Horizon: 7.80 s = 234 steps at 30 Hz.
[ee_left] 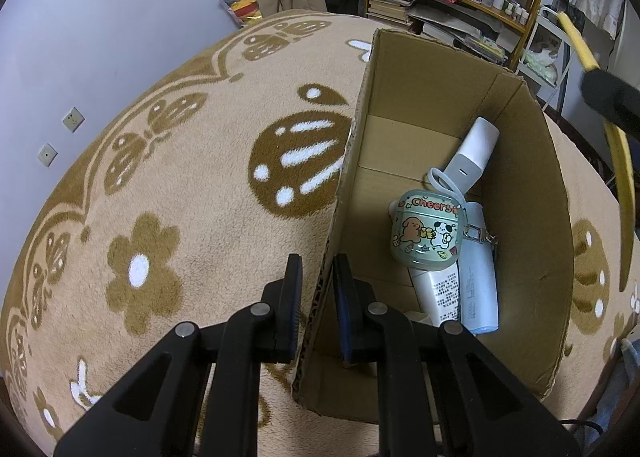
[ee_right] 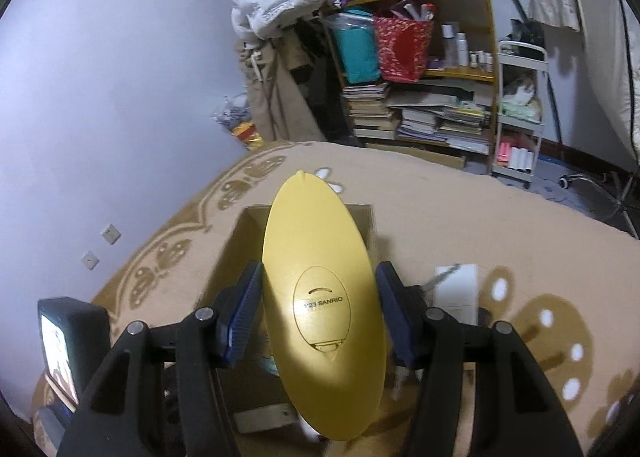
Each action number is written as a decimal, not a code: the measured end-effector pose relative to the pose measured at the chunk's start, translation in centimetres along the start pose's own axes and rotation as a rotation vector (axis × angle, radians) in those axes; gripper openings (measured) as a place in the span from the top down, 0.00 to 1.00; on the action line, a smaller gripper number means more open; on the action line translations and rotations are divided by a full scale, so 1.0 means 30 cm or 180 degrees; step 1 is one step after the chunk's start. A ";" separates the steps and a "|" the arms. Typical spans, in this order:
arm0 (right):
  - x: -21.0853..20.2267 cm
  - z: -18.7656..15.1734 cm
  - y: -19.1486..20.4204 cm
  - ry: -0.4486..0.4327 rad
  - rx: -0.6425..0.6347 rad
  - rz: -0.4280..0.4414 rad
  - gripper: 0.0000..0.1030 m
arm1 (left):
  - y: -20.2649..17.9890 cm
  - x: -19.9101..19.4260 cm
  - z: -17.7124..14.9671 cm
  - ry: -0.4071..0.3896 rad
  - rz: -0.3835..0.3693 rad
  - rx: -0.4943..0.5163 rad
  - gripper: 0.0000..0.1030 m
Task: Organize rigid objects
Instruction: 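Carry the yellow oval case into the box and release it, then move the right tool back to the keys and close on them, then carry the keys into the box and open the right tool, then move the right tool back over the white switch plate, then close the right tool on the white switch plate and lift it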
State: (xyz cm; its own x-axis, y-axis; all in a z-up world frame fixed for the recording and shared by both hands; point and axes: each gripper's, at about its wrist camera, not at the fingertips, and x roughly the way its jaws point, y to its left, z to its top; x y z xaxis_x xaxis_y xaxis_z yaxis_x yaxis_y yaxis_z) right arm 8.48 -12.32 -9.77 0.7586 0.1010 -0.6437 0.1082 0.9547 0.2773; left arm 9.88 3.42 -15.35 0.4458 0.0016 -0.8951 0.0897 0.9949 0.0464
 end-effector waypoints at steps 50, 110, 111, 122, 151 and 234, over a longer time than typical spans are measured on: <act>0.012 0.010 -0.121 -0.0025 -0.0245 -0.0258 0.15 | 0.012 0.007 0.004 -0.0019 -0.0006 -0.0047 0.84; 0.195 -0.127 -0.253 0.0613 -0.0310 -0.0198 0.95 | 0.022 0.018 0.002 -0.0024 -0.0023 -0.0063 0.84; 0.181 -0.115 -0.248 0.0571 -0.0308 -0.0197 0.95 | 0.022 0.017 0.002 -0.0025 -0.0020 -0.0063 0.84; -0.053 0.051 -0.132 -0.0194 -0.0329 0.0322 0.94 | 0.023 0.019 0.005 -0.0023 -0.0015 -0.0060 0.84; 0.070 -0.056 0.052 0.0649 -0.0954 0.0695 0.94 | 0.014 0.013 0.000 -0.0029 0.0010 -0.0044 0.84; 0.301 -0.169 -0.351 0.0775 -0.0224 -0.0963 0.45 | 0.026 0.027 0.000 0.0020 -0.0032 -0.0069 0.83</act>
State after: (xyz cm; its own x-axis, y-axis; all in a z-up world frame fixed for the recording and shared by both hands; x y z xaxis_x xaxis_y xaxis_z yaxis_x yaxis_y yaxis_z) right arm 10.92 -20.05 -22.12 0.5236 -0.1324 -0.8416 0.2527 0.9675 0.0050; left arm 10.32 4.18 -16.05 0.4395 -0.0080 -0.8982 0.0749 0.9968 0.0277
